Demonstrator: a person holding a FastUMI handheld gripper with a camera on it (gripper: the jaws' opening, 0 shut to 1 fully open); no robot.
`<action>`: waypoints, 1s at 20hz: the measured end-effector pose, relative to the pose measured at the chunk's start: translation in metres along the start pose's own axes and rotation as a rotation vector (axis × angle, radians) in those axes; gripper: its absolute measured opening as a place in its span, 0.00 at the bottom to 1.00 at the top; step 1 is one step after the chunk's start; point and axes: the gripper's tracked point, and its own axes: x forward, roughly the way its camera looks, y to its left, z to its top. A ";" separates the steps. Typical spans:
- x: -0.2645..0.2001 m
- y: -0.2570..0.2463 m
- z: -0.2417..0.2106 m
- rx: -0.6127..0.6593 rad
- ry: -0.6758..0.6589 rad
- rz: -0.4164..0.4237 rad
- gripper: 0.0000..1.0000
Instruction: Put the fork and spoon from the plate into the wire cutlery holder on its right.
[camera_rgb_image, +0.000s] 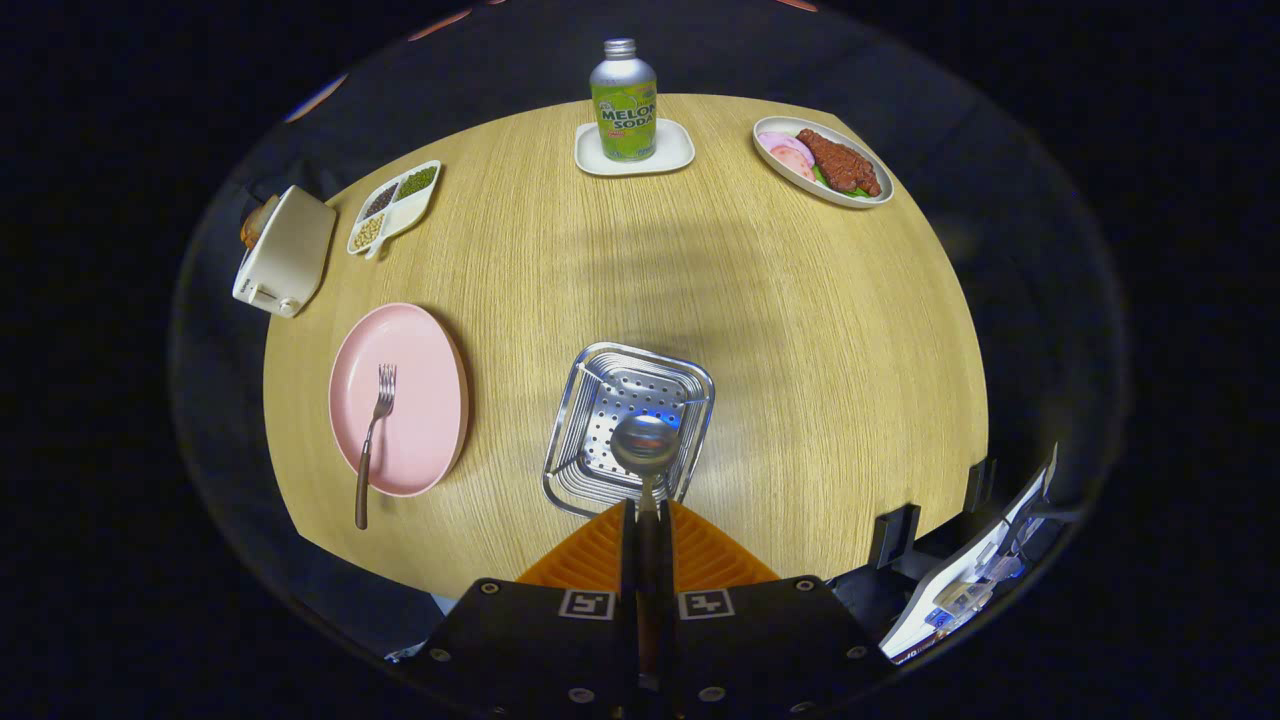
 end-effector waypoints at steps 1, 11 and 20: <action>0.002 0.001 0.004 0.001 -0.017 -0.007 0.09; -0.017 -0.002 0.061 0.031 -0.356 -0.082 0.19; -0.095 0.036 0.113 0.046 -0.815 0.031 0.54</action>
